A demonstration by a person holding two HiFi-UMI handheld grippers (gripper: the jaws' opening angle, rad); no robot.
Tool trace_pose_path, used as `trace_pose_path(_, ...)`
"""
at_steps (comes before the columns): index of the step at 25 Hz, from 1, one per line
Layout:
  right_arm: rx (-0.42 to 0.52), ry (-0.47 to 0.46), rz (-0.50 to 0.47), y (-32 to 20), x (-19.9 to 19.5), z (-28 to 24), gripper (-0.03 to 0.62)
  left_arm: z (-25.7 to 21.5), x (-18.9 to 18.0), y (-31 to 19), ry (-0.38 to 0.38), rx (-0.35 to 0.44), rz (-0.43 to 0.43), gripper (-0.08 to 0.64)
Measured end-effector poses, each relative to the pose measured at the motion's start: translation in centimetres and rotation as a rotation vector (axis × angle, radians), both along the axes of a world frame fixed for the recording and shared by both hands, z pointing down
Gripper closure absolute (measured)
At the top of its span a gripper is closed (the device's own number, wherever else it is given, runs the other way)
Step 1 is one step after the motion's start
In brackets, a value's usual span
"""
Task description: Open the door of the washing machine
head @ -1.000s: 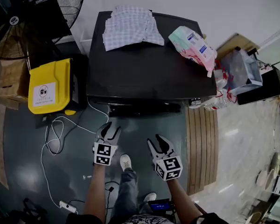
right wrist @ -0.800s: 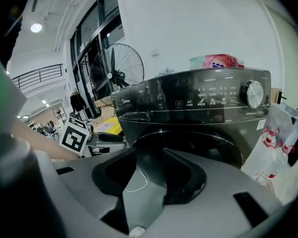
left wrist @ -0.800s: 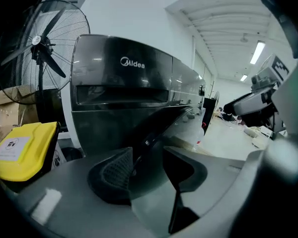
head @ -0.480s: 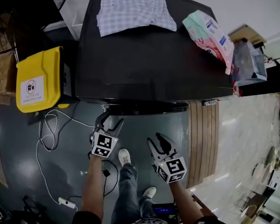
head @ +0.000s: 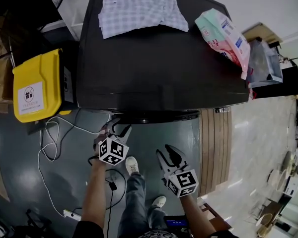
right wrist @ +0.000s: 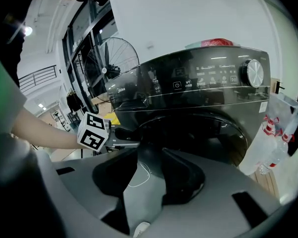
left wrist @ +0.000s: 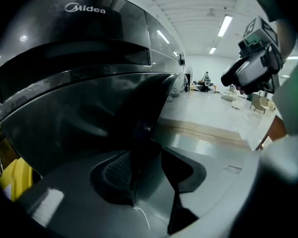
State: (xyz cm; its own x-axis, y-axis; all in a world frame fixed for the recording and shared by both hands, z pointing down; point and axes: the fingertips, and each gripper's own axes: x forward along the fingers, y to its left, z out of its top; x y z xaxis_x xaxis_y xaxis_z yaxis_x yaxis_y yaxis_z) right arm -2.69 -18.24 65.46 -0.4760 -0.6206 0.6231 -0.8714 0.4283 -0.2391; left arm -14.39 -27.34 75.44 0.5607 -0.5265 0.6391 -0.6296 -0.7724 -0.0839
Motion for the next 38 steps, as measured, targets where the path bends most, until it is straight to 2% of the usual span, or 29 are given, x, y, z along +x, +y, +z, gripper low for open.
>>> trace_pose_path(6,-0.02,-0.005,0.0,1.0,-0.2,-0.3,0.446,0.1,-0.1,0.0,-0.021,-0.033,-0.014,0.391)
trace_pose_path(10,-0.065,-0.02,0.006,2.8,-0.3,-0.2,0.446,0.2,0.1,0.5,-0.027,-0.076,-0.008,0.394)
trace_pose_path(13,-0.064,-0.022,-0.005,3.3,-0.7,0.2,0.446,0.3,0.2,2.8,-0.003,-0.123,0.019,0.411)
trace_pose_path(17,-0.056,-0.014,-0.015,2.9,-0.5,0.5,0.445,0.7,1.0,5.7,0.059,-0.168,-0.044,0.405)
trace_pose_path(28,-0.072,-0.028,0.06,3.1,0.6,1.0,0.421,0.5,2.6,11.6,0.098,-0.224,-0.107,0.422)
trace_pose_path(32,-0.09,-0.042,0.09,4.4,0.8,1.2,0.402,0.4,3.7,14.5,0.106,-0.253,-0.074,0.427)
trace_pose_path(38,-0.11,-0.046,0.139,6.0,1.4,1.3,0.394,0.4,6.1,19.1,0.097,-0.307,0.035,0.43)
